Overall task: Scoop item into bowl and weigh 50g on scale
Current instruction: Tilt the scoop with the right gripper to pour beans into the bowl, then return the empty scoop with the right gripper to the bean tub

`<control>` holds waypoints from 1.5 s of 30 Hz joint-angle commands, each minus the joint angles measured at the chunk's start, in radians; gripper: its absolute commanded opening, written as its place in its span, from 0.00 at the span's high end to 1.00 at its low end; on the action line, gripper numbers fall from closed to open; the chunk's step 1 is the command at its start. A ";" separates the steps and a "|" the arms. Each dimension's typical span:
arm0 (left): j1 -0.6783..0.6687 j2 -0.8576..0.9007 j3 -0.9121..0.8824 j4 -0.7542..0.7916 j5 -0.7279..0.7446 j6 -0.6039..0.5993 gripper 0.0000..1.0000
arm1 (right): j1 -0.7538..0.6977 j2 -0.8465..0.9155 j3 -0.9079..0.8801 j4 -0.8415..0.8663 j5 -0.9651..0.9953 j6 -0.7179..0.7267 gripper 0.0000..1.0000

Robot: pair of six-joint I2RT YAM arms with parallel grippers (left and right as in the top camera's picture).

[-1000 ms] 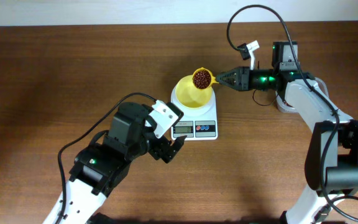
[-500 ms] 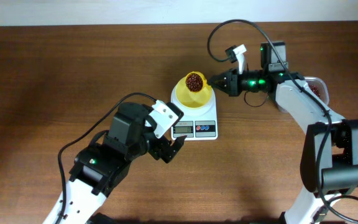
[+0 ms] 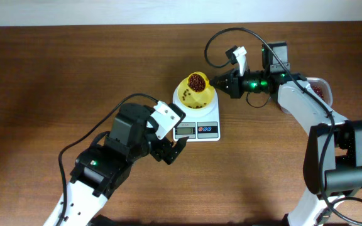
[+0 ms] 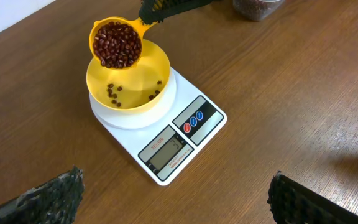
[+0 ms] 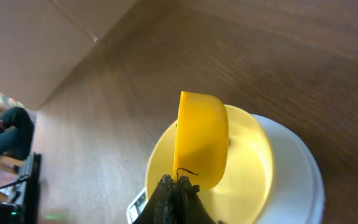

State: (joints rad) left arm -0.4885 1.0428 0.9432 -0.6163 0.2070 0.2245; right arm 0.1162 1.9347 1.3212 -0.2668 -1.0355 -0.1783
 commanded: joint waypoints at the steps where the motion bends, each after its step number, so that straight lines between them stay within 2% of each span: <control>1: 0.005 -0.010 -0.009 0.002 0.014 0.005 0.01 | 0.002 0.004 -0.001 0.006 0.082 -0.036 0.96; 6: 0.005 -0.010 -0.009 0.002 0.014 0.005 0.01 | 0.002 0.004 -0.001 0.021 0.091 -0.065 0.96; 20: 0.005 -0.010 -0.009 0.002 0.014 0.005 0.01 | 0.002 0.004 -0.001 0.016 0.090 -0.309 0.96; 27: 0.005 -0.010 -0.009 0.002 0.014 0.005 0.01 | 0.002 0.004 -0.001 0.006 0.090 -0.541 0.96; 33: 0.005 -0.010 -0.009 0.002 0.014 0.005 0.01 | 0.002 0.004 -0.001 -0.091 0.087 -0.848 0.96; 36: 0.005 -0.010 -0.009 0.002 0.014 0.005 0.01 | 0.002 0.004 -0.001 -0.112 0.082 -0.945 0.96; 42: 0.005 -0.010 -0.009 0.002 0.014 0.005 0.01 | 0.002 0.004 -0.001 -0.111 0.055 -1.070 0.96; 45: 0.005 -0.010 -0.009 0.002 0.014 0.005 0.01 | 0.002 0.004 -0.001 -0.108 0.041 -1.075 0.96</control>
State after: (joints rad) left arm -0.4885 1.0428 0.9432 -0.6163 0.2070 0.2245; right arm 0.1162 1.9347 1.3212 -0.3775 -0.9550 -1.2236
